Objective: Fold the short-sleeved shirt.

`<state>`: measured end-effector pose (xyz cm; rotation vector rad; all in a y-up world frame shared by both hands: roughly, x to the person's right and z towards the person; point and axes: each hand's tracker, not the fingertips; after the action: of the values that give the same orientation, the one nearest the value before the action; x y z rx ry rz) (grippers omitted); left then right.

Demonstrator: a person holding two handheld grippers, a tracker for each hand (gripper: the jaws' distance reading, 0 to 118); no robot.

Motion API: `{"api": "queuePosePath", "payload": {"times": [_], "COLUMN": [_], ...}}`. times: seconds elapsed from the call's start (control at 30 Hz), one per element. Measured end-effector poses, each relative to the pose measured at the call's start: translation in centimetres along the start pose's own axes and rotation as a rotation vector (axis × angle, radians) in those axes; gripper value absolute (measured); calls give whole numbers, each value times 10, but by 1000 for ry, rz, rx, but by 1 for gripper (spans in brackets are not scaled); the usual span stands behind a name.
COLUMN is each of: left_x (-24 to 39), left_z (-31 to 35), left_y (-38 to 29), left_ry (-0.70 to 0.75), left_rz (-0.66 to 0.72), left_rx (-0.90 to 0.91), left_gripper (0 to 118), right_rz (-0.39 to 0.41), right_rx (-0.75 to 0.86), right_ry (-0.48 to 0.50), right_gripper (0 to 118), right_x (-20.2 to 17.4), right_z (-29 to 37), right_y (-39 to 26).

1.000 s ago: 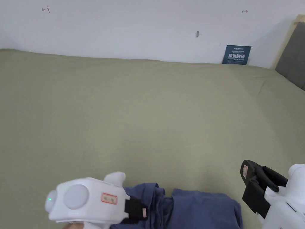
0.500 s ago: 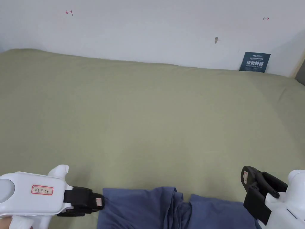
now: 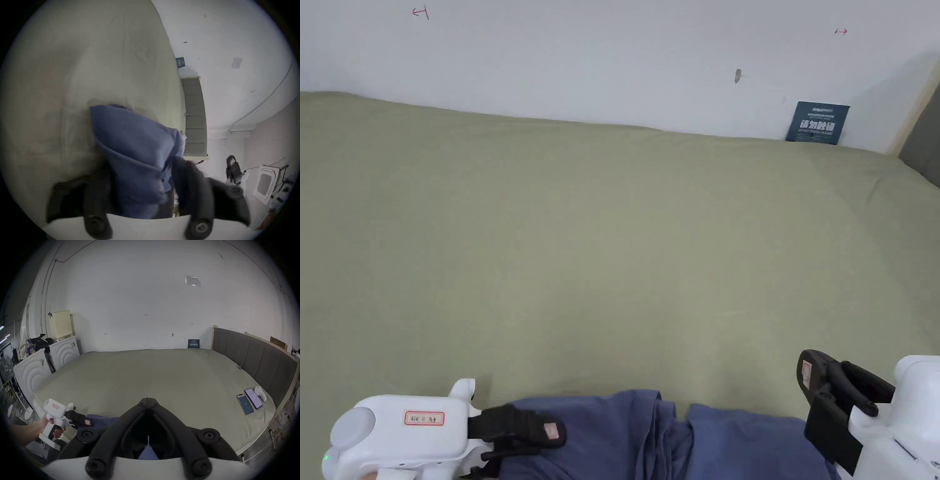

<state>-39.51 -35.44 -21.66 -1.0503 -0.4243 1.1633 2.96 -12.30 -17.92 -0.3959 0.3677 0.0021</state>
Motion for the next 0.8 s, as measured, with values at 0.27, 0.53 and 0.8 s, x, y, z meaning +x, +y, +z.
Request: {"api": "queuePosePath", "payload": {"times": [0.27, 0.53, 0.8], "left_x": [38, 86, 179], "left_z": [44, 154, 106], "left_y": [-15, -28, -49], "left_ry": [72, 325, 566], "left_rz": [-61, -128, -323], "left_rx": [72, 269, 262], "left_gripper": [13, 13, 13], "right_rz": [-4, -26, -54], "right_rx": [24, 60, 74], "right_ry": [-5, 24, 34], "right_gripper": [1, 1, 1], "right_x": [8, 10, 16], "right_z": [10, 13, 20], "right_y": [6, 10, 10]}}
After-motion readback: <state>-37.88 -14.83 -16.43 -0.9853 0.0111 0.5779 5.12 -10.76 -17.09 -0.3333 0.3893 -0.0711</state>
